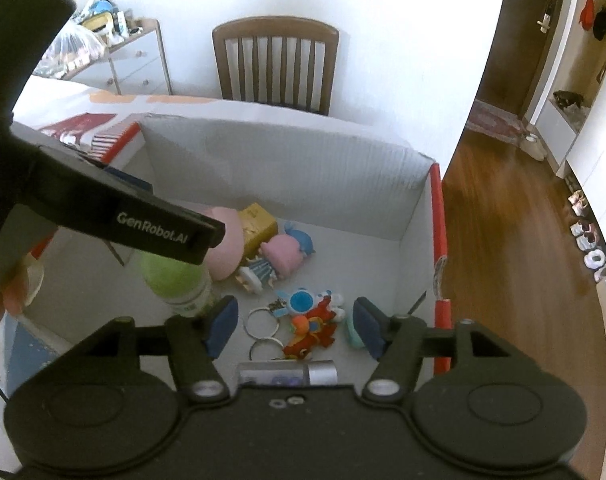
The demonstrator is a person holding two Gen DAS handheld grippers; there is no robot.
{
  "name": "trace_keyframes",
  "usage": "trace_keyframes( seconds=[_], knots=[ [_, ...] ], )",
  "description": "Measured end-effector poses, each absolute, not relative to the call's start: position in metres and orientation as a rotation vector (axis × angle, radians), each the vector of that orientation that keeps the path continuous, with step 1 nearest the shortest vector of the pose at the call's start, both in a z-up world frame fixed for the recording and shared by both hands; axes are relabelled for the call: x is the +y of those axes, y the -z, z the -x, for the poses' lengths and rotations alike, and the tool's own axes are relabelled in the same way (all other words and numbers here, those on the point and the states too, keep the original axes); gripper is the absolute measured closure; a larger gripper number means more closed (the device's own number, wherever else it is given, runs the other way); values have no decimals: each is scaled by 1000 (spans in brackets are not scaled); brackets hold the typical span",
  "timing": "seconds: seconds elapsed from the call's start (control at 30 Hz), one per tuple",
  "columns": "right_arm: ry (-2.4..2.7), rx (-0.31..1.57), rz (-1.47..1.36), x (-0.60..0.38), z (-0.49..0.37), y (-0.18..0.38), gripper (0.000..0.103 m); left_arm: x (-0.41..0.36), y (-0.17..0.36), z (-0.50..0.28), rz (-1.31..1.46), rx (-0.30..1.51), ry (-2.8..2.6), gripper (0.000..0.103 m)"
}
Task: Organize rigid objects
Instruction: 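Withdraw both tools from the shoebox back toward the remaining pile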
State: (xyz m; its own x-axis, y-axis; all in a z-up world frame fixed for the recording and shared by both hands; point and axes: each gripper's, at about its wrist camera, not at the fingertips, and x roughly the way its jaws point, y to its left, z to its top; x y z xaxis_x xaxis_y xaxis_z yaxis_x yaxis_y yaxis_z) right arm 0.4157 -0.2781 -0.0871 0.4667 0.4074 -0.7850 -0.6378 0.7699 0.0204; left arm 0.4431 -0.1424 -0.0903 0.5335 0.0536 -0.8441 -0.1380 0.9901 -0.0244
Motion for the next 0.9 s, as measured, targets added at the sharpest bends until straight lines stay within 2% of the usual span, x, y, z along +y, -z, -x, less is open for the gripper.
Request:
trace_keyframes(
  seconds=[0.1,0.8,0.87,0.9],
  knots=[
    [-657,859,277,-282,-412,81,33,-143,82,-434,89,982,-116,27],
    [-736,751,156,-299,-369,33,13,-143,17,-351,123,829,-112,26],
    [-744,738,145,-299,-364,29,10,-141,13,-342,127,813,-113,20],
    [-749,734,137,-299,-361,27,8,-140,12,-337,132,804,-114,20]
  ],
)
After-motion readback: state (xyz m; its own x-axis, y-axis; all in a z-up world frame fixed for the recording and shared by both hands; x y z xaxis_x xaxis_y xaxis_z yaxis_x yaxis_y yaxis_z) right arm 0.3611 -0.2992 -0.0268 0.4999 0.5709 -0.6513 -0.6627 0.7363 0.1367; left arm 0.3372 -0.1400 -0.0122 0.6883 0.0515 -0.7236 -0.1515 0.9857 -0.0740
